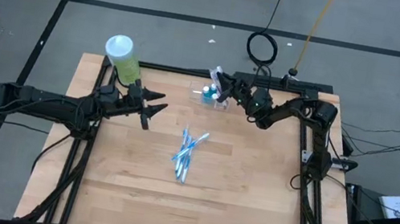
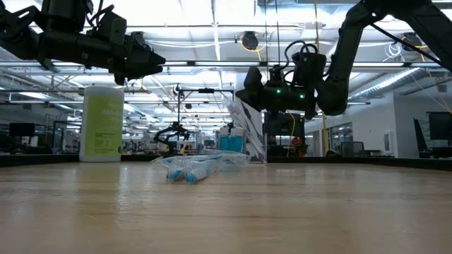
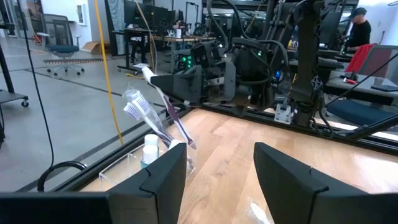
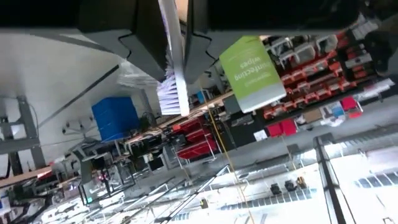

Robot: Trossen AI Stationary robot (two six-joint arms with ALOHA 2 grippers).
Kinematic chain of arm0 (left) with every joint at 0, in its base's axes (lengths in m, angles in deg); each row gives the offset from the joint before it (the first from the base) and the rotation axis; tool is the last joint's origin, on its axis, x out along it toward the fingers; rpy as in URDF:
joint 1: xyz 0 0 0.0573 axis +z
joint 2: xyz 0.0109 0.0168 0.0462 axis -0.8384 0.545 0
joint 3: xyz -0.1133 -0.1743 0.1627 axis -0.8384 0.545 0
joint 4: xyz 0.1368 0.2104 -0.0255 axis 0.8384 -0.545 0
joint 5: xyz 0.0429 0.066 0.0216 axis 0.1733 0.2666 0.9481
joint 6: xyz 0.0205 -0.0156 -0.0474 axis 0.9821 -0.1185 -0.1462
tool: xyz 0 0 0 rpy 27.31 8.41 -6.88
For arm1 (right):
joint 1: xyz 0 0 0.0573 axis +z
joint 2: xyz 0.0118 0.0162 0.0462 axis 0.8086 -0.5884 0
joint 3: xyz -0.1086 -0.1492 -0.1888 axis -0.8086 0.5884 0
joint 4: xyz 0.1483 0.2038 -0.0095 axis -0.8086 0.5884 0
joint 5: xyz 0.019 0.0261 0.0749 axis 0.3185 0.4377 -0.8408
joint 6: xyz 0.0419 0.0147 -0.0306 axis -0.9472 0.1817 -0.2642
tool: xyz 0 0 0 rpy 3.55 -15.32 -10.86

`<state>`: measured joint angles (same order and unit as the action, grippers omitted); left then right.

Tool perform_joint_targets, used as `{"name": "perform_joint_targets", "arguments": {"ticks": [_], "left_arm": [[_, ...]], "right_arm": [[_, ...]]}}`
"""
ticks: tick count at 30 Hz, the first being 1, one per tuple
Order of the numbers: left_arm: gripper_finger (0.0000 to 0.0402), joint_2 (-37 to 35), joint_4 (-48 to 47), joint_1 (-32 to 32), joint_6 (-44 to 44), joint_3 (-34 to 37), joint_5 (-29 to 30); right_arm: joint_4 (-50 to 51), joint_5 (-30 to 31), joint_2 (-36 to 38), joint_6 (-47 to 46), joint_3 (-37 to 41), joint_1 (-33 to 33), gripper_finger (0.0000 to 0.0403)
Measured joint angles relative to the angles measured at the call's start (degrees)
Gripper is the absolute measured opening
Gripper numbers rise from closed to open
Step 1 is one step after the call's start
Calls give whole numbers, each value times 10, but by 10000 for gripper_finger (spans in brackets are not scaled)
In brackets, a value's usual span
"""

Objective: Pick & Place toothbrushing station
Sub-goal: Put the purple toothbrush into the transparent organizer

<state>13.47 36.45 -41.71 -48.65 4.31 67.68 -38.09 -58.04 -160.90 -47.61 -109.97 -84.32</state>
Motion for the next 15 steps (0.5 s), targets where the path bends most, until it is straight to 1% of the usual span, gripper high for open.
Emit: {"name": "perform_joint_targets", "arguments": {"ticks": [6,9,15], "left_arm": [[196,0,0,0,0,0,0],[196,0,0,0,0,0,0],[196,0,0,0,0,0,0]], "right_arm": [[16,-16,0,-30,0,6,51],[32,-16,0,-23,0,5,64],[71,-16,0,11,0,5,114]]}}
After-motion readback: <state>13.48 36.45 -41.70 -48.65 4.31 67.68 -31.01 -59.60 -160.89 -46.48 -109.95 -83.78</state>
